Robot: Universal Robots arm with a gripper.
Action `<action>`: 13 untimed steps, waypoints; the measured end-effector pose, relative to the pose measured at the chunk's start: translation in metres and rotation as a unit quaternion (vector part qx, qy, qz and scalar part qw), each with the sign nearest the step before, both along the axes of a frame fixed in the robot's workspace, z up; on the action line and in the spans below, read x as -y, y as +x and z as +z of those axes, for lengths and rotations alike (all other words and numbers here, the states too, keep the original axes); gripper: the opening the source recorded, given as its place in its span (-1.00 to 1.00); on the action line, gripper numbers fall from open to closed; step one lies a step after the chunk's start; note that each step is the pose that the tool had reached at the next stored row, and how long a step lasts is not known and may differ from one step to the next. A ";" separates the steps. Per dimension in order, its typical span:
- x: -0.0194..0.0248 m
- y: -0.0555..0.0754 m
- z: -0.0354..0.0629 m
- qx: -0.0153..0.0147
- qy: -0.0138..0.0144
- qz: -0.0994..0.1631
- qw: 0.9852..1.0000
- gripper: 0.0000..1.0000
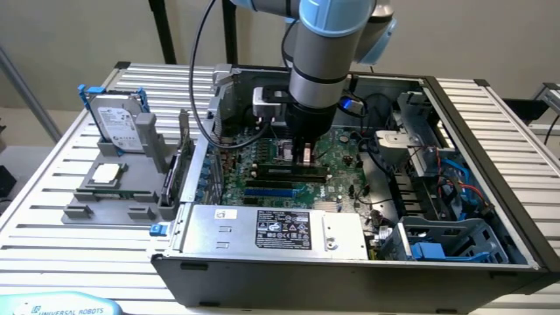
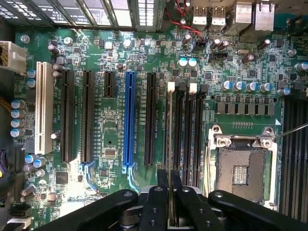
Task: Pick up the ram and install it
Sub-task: 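Insert the ram into the slot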
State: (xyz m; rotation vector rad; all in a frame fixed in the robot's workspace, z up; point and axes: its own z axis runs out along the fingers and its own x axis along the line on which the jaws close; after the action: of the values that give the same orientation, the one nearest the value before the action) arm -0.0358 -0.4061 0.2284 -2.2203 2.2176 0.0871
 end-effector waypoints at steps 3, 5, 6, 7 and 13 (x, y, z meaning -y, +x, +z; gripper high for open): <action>0.0000 0.000 -0.0001 0.001 0.000 -0.004 1.000 -0.73; 0.0000 0.000 -0.0002 0.001 0.000 -0.005 1.000 -0.73; 0.0000 0.000 -0.0003 0.002 0.000 -0.005 1.000 -0.73; 0.0000 0.000 -0.0004 0.002 0.000 -0.006 1.000 -0.73; 0.0000 -0.002 -0.0016 0.004 0.000 -0.006 1.000 -0.73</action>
State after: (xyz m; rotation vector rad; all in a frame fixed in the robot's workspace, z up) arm -0.0374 -0.4061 0.2268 -2.2045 2.2259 0.0790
